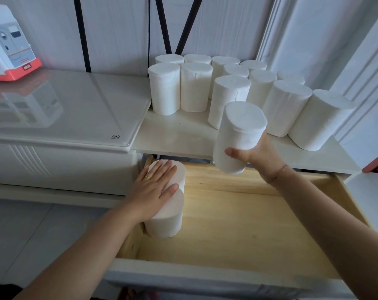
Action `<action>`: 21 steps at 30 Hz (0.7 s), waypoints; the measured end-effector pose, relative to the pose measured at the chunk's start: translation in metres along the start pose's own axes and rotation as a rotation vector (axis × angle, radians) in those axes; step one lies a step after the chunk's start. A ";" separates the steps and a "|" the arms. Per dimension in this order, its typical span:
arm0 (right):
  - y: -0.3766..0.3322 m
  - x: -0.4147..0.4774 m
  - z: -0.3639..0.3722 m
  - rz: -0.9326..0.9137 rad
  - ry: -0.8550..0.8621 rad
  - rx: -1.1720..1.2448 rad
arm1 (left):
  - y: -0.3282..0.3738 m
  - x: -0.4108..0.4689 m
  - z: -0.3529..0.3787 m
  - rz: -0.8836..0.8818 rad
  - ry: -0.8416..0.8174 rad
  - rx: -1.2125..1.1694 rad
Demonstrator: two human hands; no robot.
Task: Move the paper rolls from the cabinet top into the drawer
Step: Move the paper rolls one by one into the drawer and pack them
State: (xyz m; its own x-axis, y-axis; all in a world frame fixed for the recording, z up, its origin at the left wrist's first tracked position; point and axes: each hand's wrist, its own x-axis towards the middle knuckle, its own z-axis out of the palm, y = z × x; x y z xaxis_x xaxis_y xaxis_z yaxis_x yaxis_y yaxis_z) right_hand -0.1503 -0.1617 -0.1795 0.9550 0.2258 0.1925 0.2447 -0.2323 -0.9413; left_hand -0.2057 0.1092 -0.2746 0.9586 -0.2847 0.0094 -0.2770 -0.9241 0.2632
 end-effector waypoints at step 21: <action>0.102 -0.061 0.066 0.244 -0.272 -0.209 | 0.004 -0.003 -0.004 -0.003 -0.044 -0.002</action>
State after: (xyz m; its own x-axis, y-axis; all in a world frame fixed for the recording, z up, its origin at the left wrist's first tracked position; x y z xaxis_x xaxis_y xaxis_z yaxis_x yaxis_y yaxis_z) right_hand -0.1948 -0.1371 -0.3053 0.9167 0.3756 -0.1362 0.0722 -0.4910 -0.8682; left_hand -0.2093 0.1075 -0.2700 0.9554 -0.2933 -0.0340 -0.2743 -0.9244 0.2651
